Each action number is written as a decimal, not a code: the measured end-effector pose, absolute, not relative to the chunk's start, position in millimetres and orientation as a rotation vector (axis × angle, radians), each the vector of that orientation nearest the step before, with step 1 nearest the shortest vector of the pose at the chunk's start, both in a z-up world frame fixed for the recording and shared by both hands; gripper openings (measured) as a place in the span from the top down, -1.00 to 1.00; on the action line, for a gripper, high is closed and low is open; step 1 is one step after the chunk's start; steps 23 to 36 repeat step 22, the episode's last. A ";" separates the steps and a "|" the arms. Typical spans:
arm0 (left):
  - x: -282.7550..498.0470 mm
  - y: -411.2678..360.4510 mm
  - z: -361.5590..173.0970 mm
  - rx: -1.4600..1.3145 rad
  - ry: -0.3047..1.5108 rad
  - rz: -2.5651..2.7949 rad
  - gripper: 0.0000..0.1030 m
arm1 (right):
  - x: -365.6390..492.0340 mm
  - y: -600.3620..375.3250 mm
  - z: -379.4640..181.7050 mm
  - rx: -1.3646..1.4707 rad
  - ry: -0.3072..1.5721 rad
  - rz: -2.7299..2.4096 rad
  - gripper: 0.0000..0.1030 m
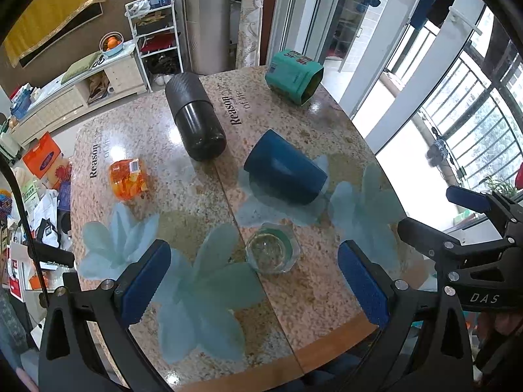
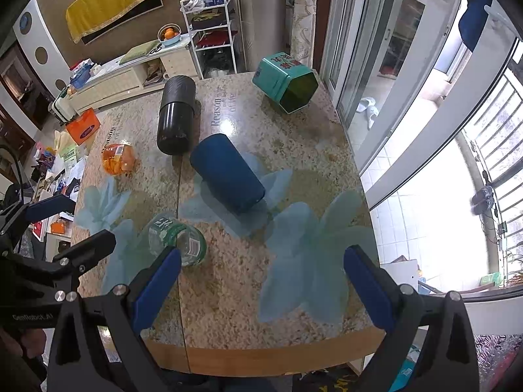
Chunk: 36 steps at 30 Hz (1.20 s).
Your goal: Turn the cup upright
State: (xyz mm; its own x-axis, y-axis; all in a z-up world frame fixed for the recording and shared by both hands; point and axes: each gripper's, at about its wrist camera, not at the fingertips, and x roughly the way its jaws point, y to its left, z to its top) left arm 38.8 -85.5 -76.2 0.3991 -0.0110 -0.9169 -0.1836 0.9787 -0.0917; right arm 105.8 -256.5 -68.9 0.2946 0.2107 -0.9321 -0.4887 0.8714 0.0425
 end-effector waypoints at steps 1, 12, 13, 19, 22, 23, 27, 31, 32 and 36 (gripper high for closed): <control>38.8 -85.4 -76.1 -0.189 1.157 0.110 -0.99 | 105.1 -256.5 -68.7 -0.270 1.185 0.472 -0.94; 38.9 -86.0 -76.5 -0.189 1.159 0.108 -0.99 | 104.1 -258.3 -69.3 -0.268 1.188 0.465 -0.94; 38.6 -85.8 -77.0 -0.189 1.160 0.107 -0.99 | 104.2 -258.2 -69.5 -0.268 1.188 0.466 -0.94; 36.7 -84.9 -79.5 -0.190 1.172 0.111 -0.99 | 101.8 -259.6 -71.8 -0.267 1.197 0.462 -0.94; 35.4 -84.0 -80.5 -0.194 1.172 0.109 -0.99 | 101.0 -260.7 -72.1 -0.265 1.200 0.461 -0.94; 35.4 -84.0 -80.5 -0.194 1.172 0.109 -0.99 | 101.0 -260.7 -72.1 -0.265 1.200 0.461 -0.94; 35.4 -84.0 -80.5 -0.194 1.172 0.109 -0.99 | 101.0 -260.7 -72.1 -0.265 1.200 0.461 -0.94; 35.4 -84.0 -80.5 -0.194 1.172 0.109 -0.99 | 101.0 -260.7 -72.1 -0.265 1.200 0.461 -0.94; 35.4 -84.0 -80.5 -0.194 1.172 0.109 -0.99 | 101.0 -260.7 -72.1 -0.265 1.200 0.461 -0.94; 35.4 -84.0 -80.5 -0.194 1.172 0.109 -0.99 | 101.0 -260.7 -72.1 -0.265 1.200 0.461 -0.94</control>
